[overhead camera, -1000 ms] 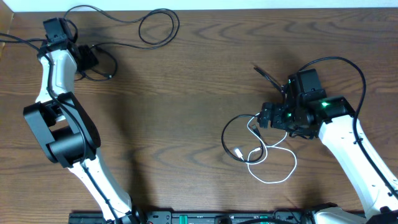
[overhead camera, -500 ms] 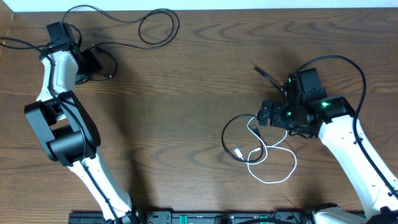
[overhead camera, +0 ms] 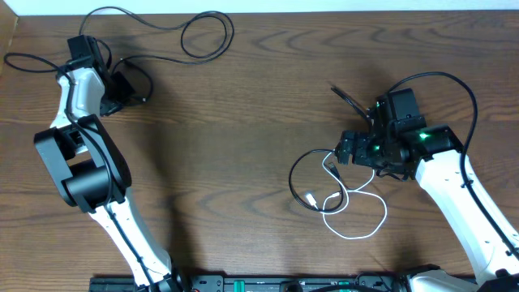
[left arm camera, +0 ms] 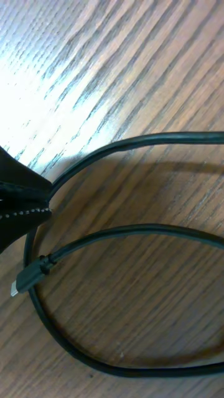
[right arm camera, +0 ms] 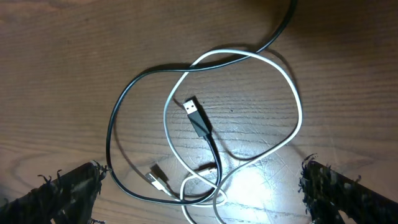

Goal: Untangle cables

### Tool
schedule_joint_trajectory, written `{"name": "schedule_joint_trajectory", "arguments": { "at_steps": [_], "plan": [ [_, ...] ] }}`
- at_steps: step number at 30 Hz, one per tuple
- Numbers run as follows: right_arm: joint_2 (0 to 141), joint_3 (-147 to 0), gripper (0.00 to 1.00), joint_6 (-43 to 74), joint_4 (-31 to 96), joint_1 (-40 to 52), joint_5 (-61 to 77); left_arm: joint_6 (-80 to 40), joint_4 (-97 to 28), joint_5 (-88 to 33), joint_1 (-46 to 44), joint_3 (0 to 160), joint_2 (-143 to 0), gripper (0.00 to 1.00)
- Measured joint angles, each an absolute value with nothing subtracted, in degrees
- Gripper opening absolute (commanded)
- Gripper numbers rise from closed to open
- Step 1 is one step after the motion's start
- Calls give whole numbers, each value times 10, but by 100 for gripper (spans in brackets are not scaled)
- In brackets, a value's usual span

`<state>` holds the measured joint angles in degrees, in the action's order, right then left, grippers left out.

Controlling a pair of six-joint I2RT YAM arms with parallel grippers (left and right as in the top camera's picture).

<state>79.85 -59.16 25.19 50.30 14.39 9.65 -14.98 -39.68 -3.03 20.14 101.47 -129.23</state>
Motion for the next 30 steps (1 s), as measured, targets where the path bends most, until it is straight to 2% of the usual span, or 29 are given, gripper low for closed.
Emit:
{"name": "schedule_joint_trajectory", "arguments": {
  "at_steps": [15, 23, 30],
  "plan": [
    [799, -592, 99, 252, 500, 144, 96, -178, -382, -28, 201, 980, -1298, 8],
    [799, -592, 99, 252, 499, 144, 96, -178, -322, -37, 201, 991, -1315, 7],
    [799, -592, 99, 252, 502, 144, 96, -178, -217, -83, 202, 1011, -1350, 7]
  ]
}}
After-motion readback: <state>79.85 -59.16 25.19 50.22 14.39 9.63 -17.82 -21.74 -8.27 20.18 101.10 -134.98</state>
